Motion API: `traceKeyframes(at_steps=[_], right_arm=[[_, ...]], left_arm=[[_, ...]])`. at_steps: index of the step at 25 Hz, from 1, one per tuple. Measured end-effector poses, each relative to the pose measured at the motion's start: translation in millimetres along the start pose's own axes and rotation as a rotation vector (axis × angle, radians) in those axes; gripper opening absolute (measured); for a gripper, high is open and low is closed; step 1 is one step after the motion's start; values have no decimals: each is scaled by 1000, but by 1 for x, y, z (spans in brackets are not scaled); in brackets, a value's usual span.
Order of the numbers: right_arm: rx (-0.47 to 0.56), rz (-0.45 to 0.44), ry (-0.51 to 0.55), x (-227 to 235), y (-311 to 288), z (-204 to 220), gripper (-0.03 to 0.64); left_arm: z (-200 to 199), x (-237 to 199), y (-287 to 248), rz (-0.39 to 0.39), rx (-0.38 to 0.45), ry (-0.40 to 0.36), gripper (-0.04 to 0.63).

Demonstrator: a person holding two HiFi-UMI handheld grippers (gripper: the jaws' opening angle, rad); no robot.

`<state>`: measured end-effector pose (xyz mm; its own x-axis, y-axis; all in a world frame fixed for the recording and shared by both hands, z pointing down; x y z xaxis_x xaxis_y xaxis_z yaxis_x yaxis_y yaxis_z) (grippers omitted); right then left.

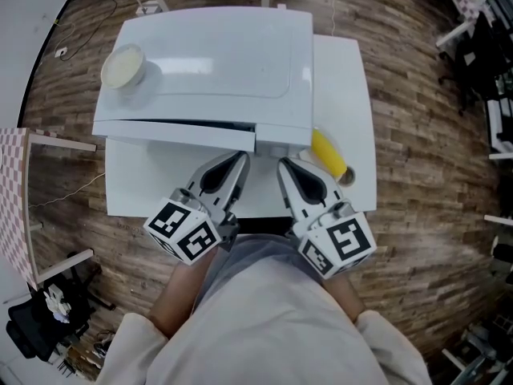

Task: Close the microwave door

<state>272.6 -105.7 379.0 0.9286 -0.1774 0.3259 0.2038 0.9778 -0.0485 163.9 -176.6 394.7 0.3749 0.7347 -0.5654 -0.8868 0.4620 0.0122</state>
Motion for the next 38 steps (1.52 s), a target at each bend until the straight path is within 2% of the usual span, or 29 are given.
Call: traceKeyframes(at_steps=[17, 23, 31, 38], right_arm=[[-2, -5, -19, 5, -6, 2, 23], [-5, 4, -25, 6, -3, 3, 23], [-2, 25, -28, -2, -3, 3, 23], [4, 51, -14, -15, -2, 3, 23]], left_arm=[[-2, -4, -13, -38, 16, 24, 14], [12, 1, -24, -2, -40, 39, 14], [6, -4, -16, -2, -43, 51, 14], [0, -3, -7, 35, -48, 60, 14]])
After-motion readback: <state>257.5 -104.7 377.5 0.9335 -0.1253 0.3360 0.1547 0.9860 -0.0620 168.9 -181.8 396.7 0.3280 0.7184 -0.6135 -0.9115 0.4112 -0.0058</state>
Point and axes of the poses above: the fingertips, and each gripper's own axes: y backward along the fingers, x to its right, z out of its underside, the point moved 5 cm from there along y, backward along the fingers, and after that the axes turned 12 degrees about x, right-handed, at the moved point
